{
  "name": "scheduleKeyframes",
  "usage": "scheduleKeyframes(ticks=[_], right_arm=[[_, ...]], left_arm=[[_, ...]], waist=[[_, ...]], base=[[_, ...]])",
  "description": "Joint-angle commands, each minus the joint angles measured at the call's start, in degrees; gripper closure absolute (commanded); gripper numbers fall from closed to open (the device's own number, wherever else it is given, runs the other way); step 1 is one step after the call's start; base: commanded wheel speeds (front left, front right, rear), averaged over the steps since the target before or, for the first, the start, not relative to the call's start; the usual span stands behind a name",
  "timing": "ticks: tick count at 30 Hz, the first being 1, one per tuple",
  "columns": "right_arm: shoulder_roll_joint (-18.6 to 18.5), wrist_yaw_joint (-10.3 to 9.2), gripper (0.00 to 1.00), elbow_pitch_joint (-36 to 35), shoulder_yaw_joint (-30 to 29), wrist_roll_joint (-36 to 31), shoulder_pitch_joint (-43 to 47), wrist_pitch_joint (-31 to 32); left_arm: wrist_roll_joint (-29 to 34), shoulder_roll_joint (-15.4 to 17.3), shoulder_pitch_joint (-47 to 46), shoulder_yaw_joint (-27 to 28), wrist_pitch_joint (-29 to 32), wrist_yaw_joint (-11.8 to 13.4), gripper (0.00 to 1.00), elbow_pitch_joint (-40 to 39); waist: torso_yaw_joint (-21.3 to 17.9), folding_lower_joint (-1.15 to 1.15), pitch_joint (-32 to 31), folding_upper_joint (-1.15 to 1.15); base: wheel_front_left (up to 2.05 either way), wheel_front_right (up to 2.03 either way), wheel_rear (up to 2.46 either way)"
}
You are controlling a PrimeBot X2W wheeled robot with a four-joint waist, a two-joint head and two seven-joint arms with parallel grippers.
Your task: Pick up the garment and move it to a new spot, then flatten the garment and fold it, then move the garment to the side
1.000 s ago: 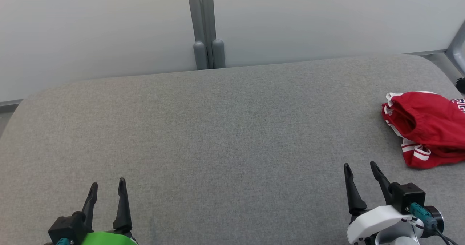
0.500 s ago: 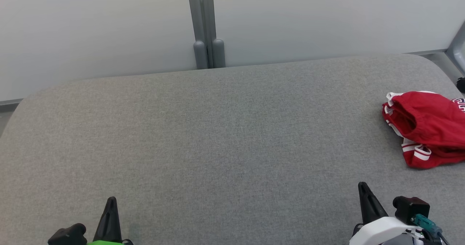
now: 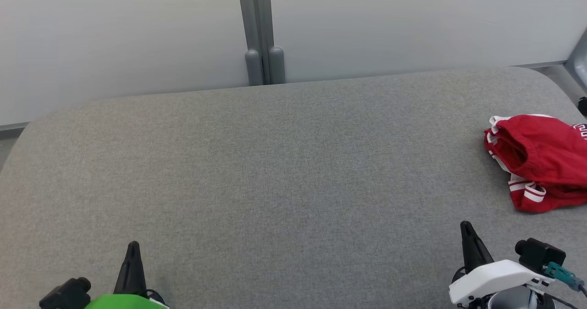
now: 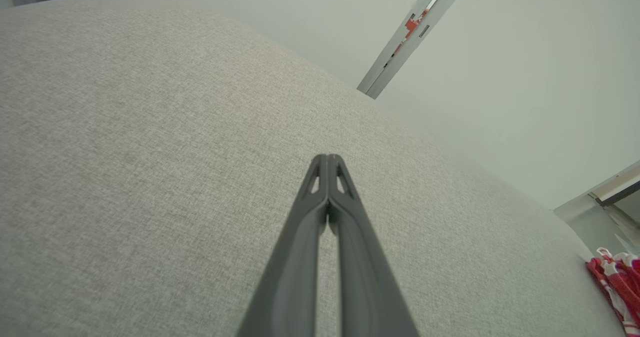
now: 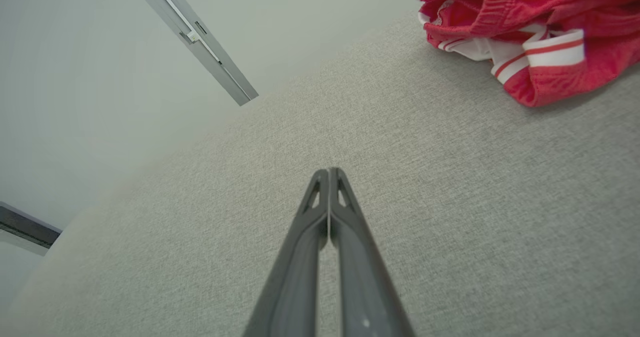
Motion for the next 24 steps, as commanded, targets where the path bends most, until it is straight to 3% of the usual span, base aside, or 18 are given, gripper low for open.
scheduleKeyframes(ticks=[1, 24], right_arm=[[-0.2, -0.02, 1.00, -1.1, -0.3, 2.5, -1.5, 0.5], [-0.4, -0.04, 1.00, -2.8, -2.0, 21.2, -3.1, 5.3]], left_arm=[[-2.1, 0.3, -2.1, 0.3, 0.4, 0.0, 1.00, -1.1], [-19.3, 0.4, -4.4, 1.2, 5.2, -0.1, 1.00, -2.3]], waist=[[0.0, 0.00, 0.0, 0.00], [0.3, 0.00, 0.5, 0.00]], base=[[0.00, 0.00, 0.00], [0.00, 0.00, 0.00]])
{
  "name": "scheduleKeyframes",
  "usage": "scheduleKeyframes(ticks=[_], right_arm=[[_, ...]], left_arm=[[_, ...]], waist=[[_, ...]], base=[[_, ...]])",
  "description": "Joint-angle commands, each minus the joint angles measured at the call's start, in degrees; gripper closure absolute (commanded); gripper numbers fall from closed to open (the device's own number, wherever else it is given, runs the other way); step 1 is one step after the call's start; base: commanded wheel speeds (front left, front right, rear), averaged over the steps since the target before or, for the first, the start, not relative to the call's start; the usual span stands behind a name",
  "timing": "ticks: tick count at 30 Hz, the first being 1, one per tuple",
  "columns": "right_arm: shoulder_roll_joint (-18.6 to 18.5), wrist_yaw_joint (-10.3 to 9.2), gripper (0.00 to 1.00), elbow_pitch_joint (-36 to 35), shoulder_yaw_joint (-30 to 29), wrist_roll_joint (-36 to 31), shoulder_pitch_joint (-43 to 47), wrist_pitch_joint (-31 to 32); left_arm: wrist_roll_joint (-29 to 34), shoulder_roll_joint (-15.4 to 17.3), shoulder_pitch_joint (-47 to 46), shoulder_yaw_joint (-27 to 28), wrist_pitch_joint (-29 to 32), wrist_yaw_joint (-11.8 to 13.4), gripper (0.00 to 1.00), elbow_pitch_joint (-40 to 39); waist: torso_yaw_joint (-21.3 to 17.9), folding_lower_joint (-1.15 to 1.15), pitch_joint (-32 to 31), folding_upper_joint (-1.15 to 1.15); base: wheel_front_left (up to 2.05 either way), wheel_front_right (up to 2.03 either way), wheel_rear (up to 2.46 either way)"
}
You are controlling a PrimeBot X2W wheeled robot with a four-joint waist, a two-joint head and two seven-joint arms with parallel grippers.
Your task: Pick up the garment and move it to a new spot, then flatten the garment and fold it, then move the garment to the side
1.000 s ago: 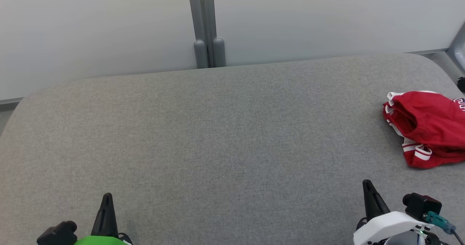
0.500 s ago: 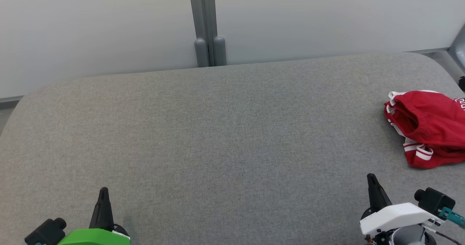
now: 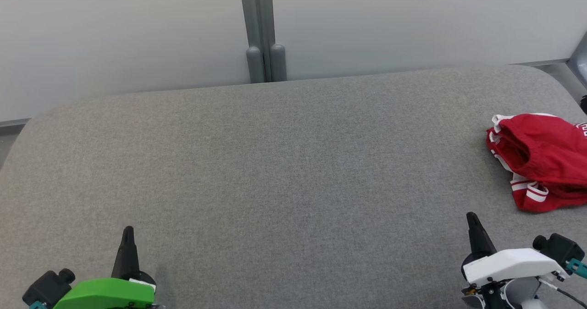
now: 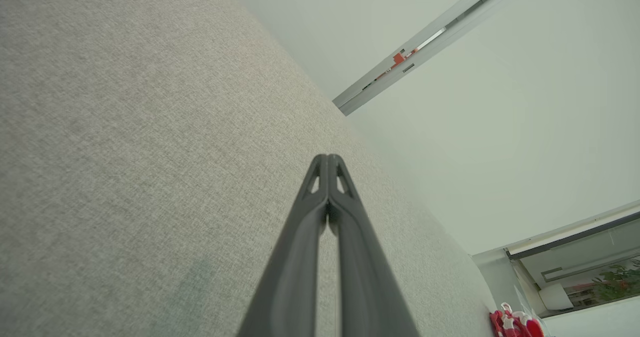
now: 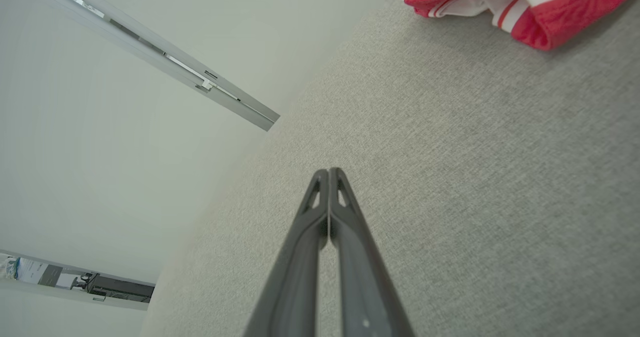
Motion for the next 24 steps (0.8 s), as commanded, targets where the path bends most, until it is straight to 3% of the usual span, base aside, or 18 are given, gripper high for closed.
scheduleKeyframes(ticks=[1, 24], right_arm=[[-0.3, -0.03, 1.00, -1.0, -0.3, 2.0, -1.7, 0.4], [-0.4, -0.04, 1.00, -2.3, -1.5, 16.8, -2.9, 4.2]], left_arm=[[-1.8, 0.4, -1.8, 0.4, 0.4, -0.1, 1.00, -0.8], [-15.3, 0.5, -3.6, 1.1, 4.2, -0.1, 1.00, -1.7]], waist=[[0.0, 0.00, 0.0, 0.00], [0.3, 0.00, 0.5, 0.00]], base=[[0.00, 0.00, 0.00], [0.00, 0.00, 0.00]])
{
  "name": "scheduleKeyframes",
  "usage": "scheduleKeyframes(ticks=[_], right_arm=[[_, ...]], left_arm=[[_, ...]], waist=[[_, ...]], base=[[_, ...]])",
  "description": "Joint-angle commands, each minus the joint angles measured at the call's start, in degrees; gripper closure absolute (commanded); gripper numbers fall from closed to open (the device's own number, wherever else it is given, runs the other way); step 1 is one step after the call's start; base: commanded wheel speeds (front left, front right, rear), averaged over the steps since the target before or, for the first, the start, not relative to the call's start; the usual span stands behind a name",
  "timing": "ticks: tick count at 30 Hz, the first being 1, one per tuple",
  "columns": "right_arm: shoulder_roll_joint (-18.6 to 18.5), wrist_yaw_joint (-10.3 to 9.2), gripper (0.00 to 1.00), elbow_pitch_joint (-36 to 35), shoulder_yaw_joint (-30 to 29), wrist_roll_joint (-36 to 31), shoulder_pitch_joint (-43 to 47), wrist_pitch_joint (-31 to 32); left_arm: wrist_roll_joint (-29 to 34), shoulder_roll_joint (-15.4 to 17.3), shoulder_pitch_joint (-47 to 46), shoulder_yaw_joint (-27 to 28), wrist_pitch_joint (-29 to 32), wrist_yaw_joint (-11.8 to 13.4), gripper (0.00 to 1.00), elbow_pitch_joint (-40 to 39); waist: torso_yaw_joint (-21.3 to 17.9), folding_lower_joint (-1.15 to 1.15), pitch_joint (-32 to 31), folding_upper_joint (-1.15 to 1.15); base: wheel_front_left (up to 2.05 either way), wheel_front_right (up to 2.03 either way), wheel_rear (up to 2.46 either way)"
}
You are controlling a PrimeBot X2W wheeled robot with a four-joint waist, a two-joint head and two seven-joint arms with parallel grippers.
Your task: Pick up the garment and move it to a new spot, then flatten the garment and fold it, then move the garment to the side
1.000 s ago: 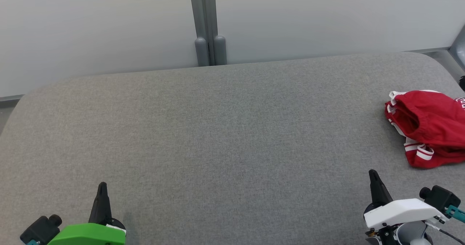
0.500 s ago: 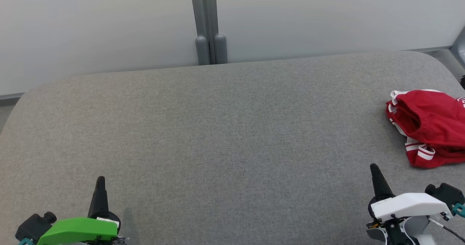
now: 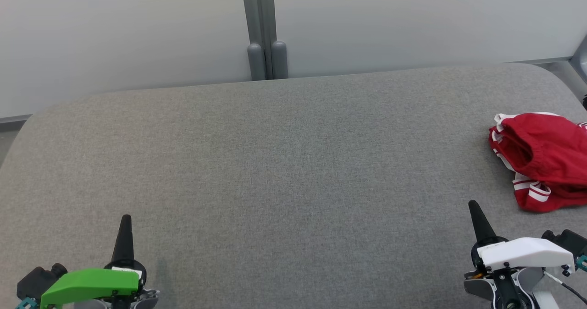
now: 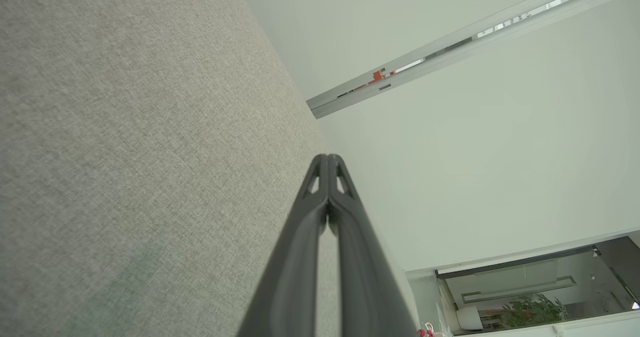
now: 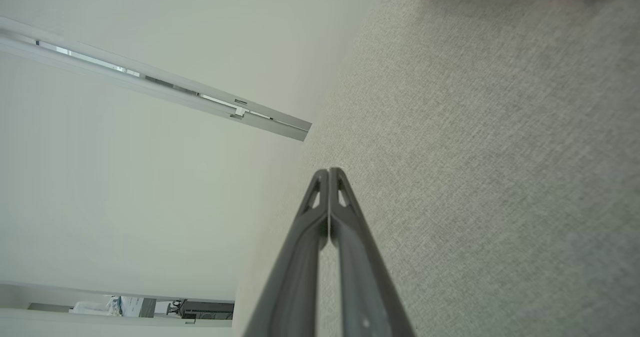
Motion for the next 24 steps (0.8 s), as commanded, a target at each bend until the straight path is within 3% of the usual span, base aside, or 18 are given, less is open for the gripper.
scheduleKeyframes(ticks=[1, 24], right_arm=[[-0.3, -0.02, 1.00, -0.8, -0.2, 1.6, -1.2, 0.4], [-0.4, -0.02, 1.00, -1.8, -1.3, 14.0, -2.1, 3.6]], left_arm=[[-1.5, 0.4, -1.7, 0.2, 0.4, -0.1, 1.00, -0.7], [-12.9, 0.6, -3.0, 0.9, 3.7, -0.2, 1.00, -1.4]], waist=[[0.0, 0.00, 0.0, 0.00], [0.3, 0.00, 0.5, 0.00]], base=[[0.00, 0.00, 0.00], [0.00, 0.00, 0.00]])
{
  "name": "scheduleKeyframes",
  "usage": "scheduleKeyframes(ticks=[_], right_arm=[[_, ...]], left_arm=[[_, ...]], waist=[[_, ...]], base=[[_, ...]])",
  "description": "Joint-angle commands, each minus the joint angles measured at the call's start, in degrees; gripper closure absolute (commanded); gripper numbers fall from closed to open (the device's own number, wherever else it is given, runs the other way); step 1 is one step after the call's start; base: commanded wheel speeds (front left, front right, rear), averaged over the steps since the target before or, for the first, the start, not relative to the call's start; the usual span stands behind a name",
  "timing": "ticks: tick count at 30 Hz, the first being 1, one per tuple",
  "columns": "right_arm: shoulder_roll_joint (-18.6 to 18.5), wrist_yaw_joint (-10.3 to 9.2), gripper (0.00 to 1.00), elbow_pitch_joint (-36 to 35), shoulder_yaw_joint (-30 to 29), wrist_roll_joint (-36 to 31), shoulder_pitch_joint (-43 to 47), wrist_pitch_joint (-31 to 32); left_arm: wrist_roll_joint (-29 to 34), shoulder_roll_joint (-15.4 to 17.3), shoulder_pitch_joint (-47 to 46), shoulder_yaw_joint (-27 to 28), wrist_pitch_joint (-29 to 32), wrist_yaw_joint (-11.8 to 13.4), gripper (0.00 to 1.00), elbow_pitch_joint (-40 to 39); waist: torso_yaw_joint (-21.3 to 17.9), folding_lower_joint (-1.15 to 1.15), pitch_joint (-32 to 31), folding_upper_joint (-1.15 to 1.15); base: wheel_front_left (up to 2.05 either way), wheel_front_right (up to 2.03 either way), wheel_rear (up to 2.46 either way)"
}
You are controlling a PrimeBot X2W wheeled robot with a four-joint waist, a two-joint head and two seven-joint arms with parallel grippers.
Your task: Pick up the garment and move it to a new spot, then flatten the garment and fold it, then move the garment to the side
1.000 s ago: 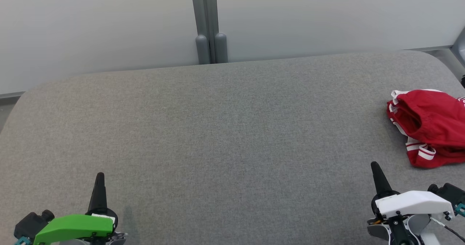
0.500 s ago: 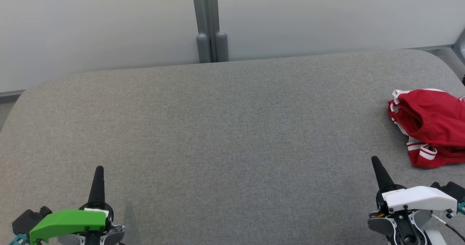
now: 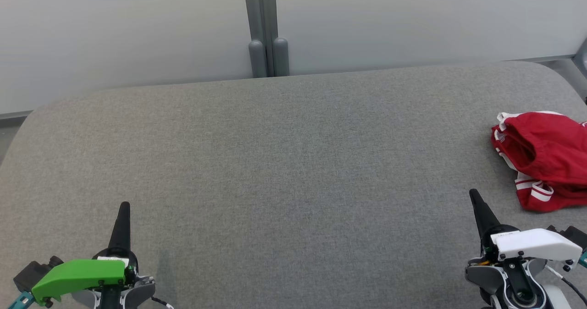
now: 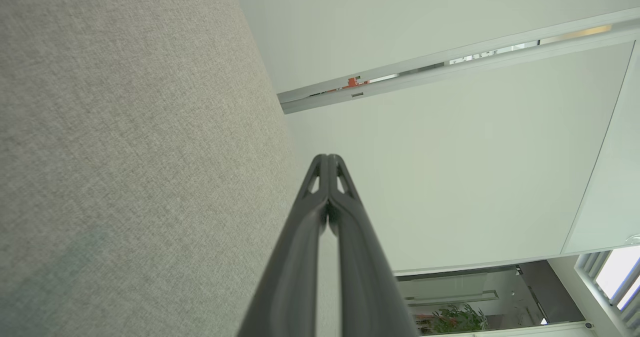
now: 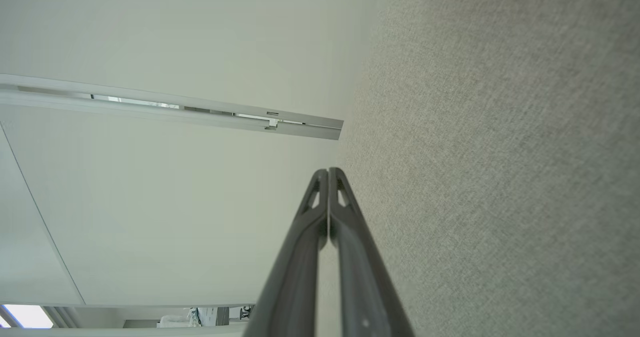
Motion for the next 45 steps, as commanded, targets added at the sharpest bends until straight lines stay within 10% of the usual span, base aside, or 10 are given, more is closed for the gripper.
scheduleKeyframes(ticks=[1, 45], right_arm=[[-0.3, 0.02, 1.00, -0.6, -0.3, 1.5, -0.7, 0.4], [-0.4, 0.01, 1.00, -1.6, -1.3, 13.8, -1.6, 3.6]], left_arm=[[-1.5, 0.5, -1.2, 0.3, 0.5, -0.2, 1.00, -0.5], [-12.6, 0.6, -2.5, 0.9, 3.7, -0.2, 1.00, -1.1]], waist=[[0.0, 0.00, 0.0, 0.00], [0.4, 0.00, 0.6, 0.00]], base=[[0.00, 0.00, 0.00], [0.00, 0.00, 0.00]])
